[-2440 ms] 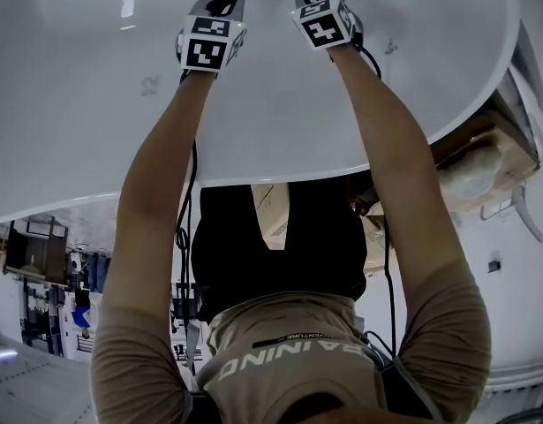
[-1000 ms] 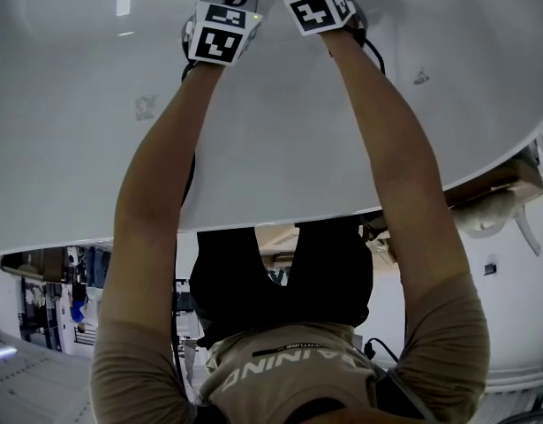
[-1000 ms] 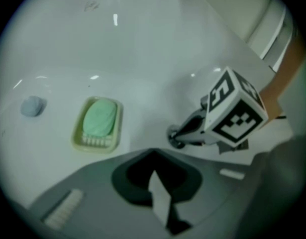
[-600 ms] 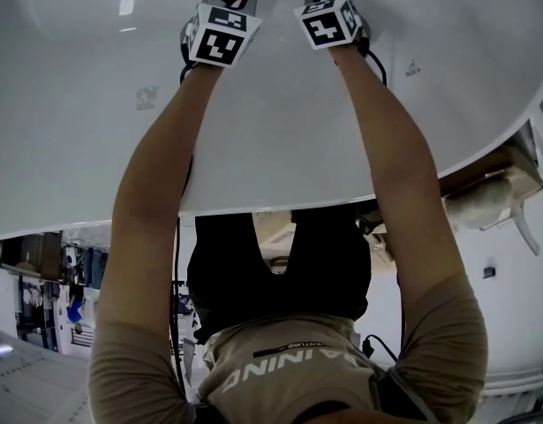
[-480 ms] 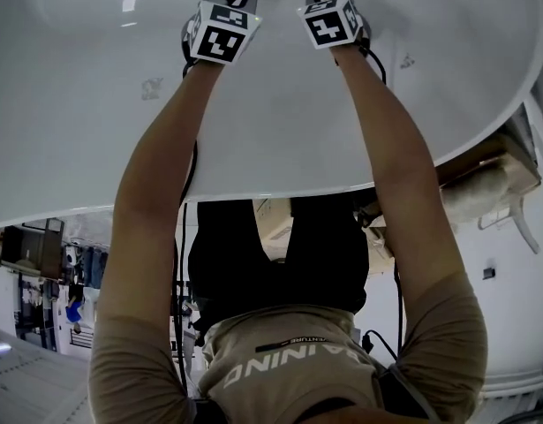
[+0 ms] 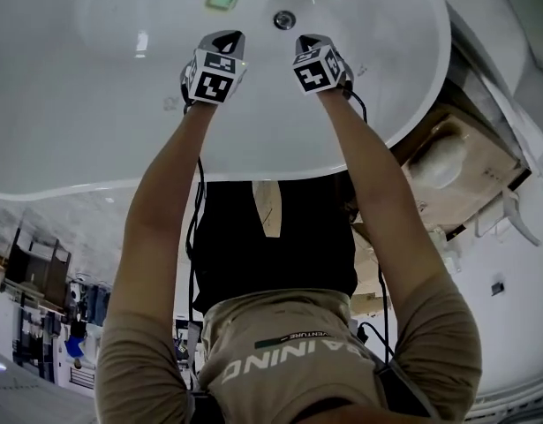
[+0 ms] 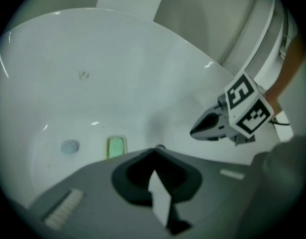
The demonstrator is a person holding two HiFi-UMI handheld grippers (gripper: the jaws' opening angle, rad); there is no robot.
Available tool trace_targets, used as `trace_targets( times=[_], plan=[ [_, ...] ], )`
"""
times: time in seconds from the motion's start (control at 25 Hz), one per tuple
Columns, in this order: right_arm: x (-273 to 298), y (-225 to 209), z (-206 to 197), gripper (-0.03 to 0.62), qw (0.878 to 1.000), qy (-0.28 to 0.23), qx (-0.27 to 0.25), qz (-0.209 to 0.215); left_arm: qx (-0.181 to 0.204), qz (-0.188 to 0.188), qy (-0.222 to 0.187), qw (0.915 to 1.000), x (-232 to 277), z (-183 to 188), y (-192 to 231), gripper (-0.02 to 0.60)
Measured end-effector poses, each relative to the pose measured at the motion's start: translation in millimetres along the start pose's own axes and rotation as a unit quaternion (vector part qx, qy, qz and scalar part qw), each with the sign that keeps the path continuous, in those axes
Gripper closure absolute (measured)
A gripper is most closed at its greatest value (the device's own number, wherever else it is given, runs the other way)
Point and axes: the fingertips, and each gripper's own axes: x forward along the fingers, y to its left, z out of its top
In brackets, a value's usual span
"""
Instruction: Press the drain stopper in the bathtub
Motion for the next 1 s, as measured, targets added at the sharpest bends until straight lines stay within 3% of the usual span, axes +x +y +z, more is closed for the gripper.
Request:
trace_targets(
  times=[0.4,1.0],
  plan=[
    [-117.0,10.4,-4.1,0.586,0.997,-0.020,0.071,-0.010,-0.019,0.011,-0.025,0.9994,-93.8,24.7,-42.4,0.579],
    [-295.9,47.6,-1.8,0.586,0.986,-0.117,0.113,-0.021,0.007,0.025,-0.062,0.9977,-248.2,69.6,-98.7,0.578]
  ],
)
